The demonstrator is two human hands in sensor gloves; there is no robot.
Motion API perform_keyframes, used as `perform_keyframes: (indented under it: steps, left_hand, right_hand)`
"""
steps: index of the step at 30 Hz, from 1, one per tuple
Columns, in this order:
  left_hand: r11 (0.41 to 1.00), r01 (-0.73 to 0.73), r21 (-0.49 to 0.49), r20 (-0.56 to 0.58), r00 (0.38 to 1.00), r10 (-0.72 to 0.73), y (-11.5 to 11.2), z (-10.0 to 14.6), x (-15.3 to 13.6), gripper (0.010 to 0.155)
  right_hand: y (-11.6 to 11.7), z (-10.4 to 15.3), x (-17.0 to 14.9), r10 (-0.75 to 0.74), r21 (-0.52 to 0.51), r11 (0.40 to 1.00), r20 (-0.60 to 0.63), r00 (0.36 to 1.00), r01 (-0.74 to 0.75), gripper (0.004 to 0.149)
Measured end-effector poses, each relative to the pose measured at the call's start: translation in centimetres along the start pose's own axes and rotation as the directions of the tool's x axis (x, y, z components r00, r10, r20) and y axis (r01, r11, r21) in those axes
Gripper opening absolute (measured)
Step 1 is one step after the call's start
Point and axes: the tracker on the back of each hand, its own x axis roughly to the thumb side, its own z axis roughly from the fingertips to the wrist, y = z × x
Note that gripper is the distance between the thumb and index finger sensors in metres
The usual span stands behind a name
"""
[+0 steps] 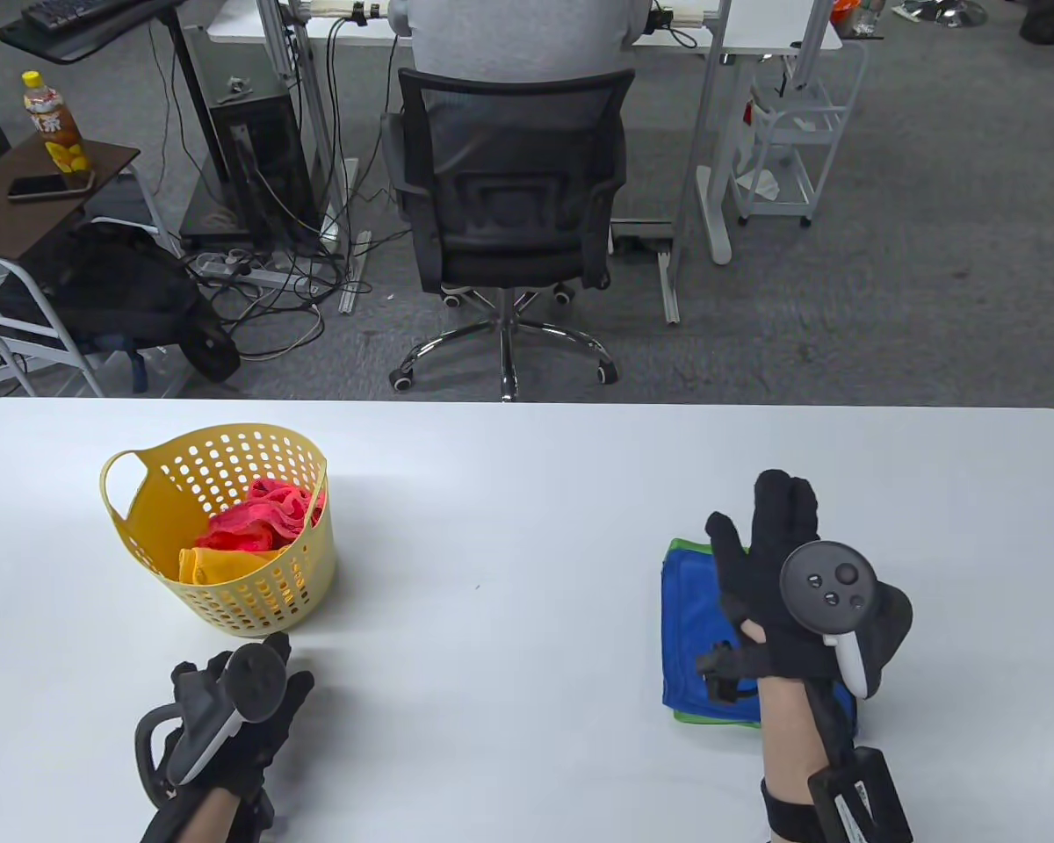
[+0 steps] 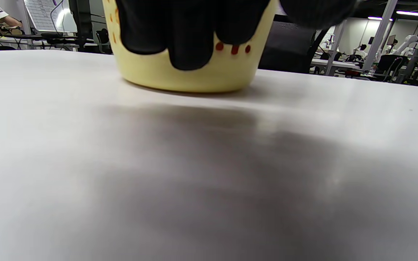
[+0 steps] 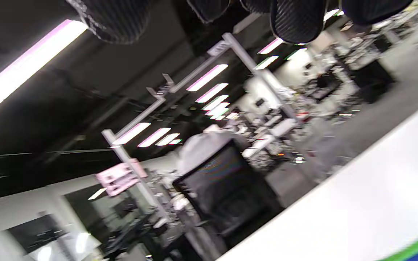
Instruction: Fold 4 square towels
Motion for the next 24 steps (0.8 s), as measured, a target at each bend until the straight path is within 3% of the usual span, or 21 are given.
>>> perform_keyframes:
  steps: [4,7,10,12,15,17,18,19,21,24]
  left_hand:
    - [0.997,-0.061,0.041,0.044,0.997,0.059,2.3,1.2,0.4,0.062]
    - [0.974,-0.182,0.136,0.098,0.981,0.17,6.2,3.1,0.8,0.056]
    - [0.938,-0.169,0.302,0.071,0.985,0.155,10.6,4.0,0.6,0.047]
    - [0.92,-0.137,0.366,0.006,0.989,0.146,13.1,3.1,0.4,0.046]
    - [0.926,0.08,0.369,-0.138,0.99,-0.031,15.8,-0.6,0.9,0.049]
    - [0.937,0.236,0.258,-0.244,0.954,-0.173,16.3,-3.9,1.4,0.054]
    - [0.948,0.288,0.136,-0.298,0.924,-0.238,16.1,-5.7,1.5,0.059]
    - [0.953,0.301,-0.017,-0.325,0.9,-0.29,15.6,-7.2,1.5,0.065]
    - [0.947,0.245,-0.208,-0.298,0.906,-0.3,14.5,-9.2,1.5,0.076]
    - [0.931,0.206,-0.3,-0.307,0.904,-0.298,13.2,-11.0,1.3,0.08]
  right_hand:
    - [0.4,0.4,0.6,0.063,0.004,0.998,0.057,0.996,-0.064,0.075]
    - [-0.1,0.4,0.1,0.017,-0.024,1.0,0.061,0.998,-0.015,0.074]
    - [-0.4,0.3,-0.2,0.008,-0.01,1.0,0.057,0.998,-0.007,0.074]
    - [-0.7,0.4,0.0,0.023,-0.022,1.0,0.07,0.997,-0.021,0.073]
    - [-0.8,0.5,0.3,0.053,-0.041,0.998,0.098,0.994,-0.049,0.073]
    - [-0.8,0.6,0.6,0.054,-0.042,0.998,0.119,0.991,-0.05,0.073]
    - [-0.8,0.6,0.8,0.056,-0.039,0.998,0.133,0.99,-0.051,0.073]
    - [-0.8,0.7,0.9,0.063,-0.042,0.997,0.145,0.987,-0.058,0.073]
    - [-0.7,0.9,1.2,0.079,-0.058,0.996,0.16,0.984,-0.07,0.073]
    - [-0.4,0.9,1.6,0.078,-0.054,0.996,0.193,0.978,-0.069,0.073]
